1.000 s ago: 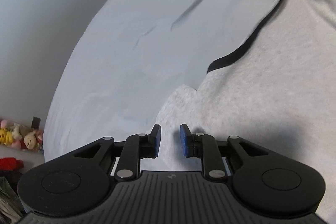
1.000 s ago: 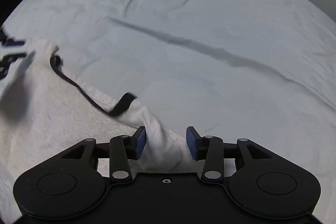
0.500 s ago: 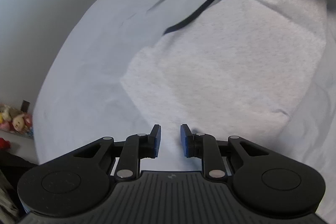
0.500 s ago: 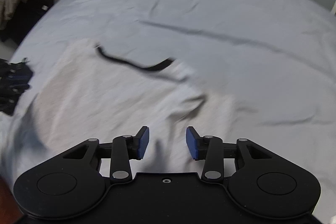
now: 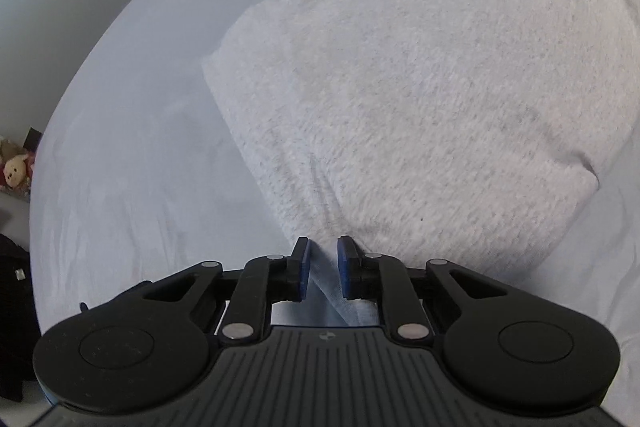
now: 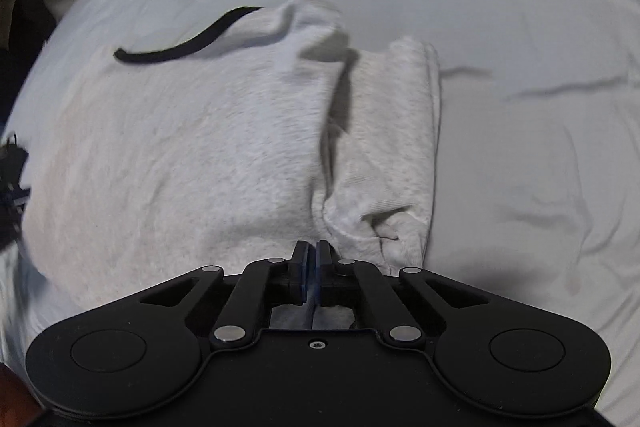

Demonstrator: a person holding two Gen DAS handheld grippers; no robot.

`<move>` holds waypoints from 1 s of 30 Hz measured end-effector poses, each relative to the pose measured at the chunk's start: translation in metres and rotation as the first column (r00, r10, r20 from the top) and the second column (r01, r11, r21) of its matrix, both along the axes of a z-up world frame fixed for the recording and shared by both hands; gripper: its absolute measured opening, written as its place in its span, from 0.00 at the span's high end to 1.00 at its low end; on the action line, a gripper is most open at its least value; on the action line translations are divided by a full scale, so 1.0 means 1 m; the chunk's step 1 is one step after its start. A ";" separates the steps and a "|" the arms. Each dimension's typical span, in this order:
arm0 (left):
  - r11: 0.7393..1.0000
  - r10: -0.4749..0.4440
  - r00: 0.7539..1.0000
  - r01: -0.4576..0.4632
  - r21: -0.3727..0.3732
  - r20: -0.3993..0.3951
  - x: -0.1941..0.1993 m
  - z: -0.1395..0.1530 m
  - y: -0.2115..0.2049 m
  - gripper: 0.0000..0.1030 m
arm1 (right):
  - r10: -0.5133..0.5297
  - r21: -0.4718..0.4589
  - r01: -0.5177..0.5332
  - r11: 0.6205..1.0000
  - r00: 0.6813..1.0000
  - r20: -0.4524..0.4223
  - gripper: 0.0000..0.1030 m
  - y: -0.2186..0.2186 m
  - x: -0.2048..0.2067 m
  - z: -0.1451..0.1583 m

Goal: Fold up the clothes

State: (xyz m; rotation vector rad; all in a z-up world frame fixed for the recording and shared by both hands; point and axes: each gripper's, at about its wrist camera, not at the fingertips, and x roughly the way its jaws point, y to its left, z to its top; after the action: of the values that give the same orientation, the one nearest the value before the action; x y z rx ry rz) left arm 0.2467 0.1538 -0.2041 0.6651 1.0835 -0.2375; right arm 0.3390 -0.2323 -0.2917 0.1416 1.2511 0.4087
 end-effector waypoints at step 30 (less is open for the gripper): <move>0.676 -0.637 0.771 0.542 0.499 0.025 -0.139 -0.031 -0.062 0.64 | 0.924 -0.764 -0.583 0.276 0.381 0.043 0.52 0.078 -0.168 0.021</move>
State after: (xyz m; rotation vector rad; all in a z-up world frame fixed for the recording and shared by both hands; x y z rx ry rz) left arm 0.1076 0.0916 -0.2355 1.4605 0.6920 -0.4694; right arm 0.1709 -0.1540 -0.2705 -1.2480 0.7651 0.7988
